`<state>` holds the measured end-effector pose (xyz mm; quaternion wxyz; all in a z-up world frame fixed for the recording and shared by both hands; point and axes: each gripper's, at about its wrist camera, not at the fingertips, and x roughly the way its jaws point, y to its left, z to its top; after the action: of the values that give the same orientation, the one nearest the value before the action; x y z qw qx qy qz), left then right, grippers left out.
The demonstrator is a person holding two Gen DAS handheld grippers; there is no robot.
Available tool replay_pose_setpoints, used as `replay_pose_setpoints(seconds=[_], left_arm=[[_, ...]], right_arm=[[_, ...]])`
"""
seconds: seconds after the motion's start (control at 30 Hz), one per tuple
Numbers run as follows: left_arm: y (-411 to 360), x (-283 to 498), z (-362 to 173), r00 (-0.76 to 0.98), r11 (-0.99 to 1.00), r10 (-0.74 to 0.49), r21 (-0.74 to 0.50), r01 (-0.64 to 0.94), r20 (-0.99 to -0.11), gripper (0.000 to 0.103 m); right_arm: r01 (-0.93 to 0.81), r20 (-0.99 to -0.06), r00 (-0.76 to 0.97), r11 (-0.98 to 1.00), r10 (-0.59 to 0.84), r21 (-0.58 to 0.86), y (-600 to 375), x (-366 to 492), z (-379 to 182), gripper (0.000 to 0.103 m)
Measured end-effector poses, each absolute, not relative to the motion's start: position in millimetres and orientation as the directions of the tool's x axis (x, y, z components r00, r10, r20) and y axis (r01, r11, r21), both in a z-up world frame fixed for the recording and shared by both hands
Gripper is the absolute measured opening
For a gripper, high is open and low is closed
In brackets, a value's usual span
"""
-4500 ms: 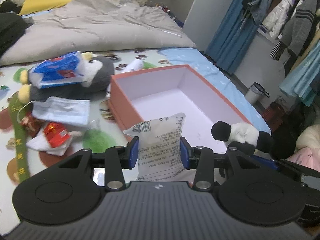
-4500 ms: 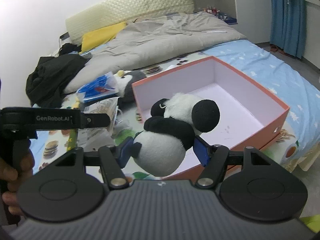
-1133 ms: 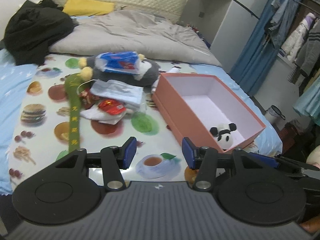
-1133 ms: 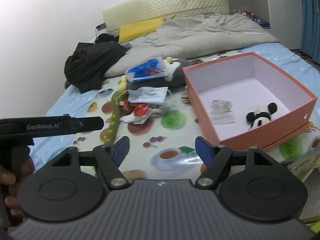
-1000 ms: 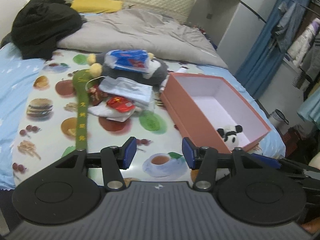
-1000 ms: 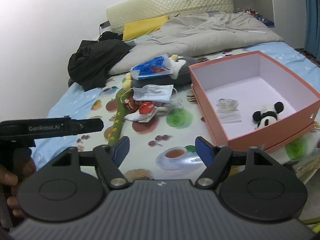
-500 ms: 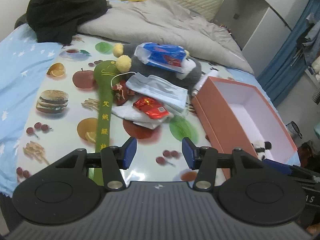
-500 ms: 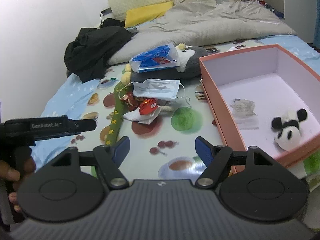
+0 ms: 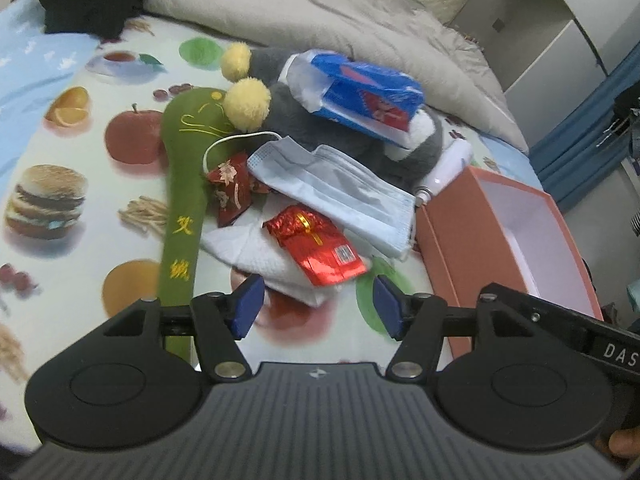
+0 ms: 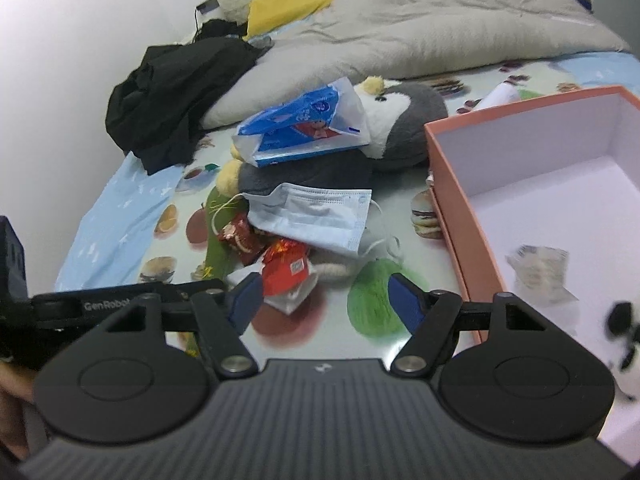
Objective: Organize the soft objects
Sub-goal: 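Grasp the red candy wrapper with the left gripper while the right gripper reaches the blue mask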
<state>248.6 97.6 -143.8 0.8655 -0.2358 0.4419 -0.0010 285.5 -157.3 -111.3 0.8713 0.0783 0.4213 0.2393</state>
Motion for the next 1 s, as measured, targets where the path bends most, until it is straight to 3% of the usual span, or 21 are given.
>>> replay_pose_setpoints(seconds=[0.27,0.57,0.73,0.8,0.87,1.0], left_arm=[[111.1,302.7,-181.1,0.574,0.871,-0.217,-0.422,-0.250,-0.789,0.066],[106.9,338.5,-211.8,0.531,0.876,-0.230,-0.411,-0.252,-0.816,0.074],[100.7,345.7,-219.4,0.532,0.882,-0.228,-0.404,-0.242,-0.816,0.075],[99.0,347.5,-221.3,0.535,0.884,-0.228,-0.403,-0.236,-0.814,0.075],[96.8,348.3,-221.8,0.539,0.890,-0.223,-0.395,-0.228,-0.812,0.075],[93.7,348.2,-221.9,0.549,0.903,-0.216,-0.379,-0.201,-0.808,0.072]], right_arm=[[-0.305,-0.733,0.453,0.861,0.507,0.407,-137.2,344.9,-144.3,0.058],[-0.187,-0.755,0.405,0.856,0.515,0.483,-130.7,388.5,-173.8,0.056],[-0.132,-0.751,0.368,0.830,0.548,0.542,-132.1,401.7,-187.0,0.038],[-0.106,-0.744,0.347,0.813,0.570,0.573,-134.2,405.7,-192.1,0.021],[-0.097,-0.729,0.332,0.790,0.599,0.605,-136.0,406.2,-193.6,0.012],[-0.117,-0.709,0.339,0.775,0.619,0.621,-136.7,402.7,-187.2,0.008]])
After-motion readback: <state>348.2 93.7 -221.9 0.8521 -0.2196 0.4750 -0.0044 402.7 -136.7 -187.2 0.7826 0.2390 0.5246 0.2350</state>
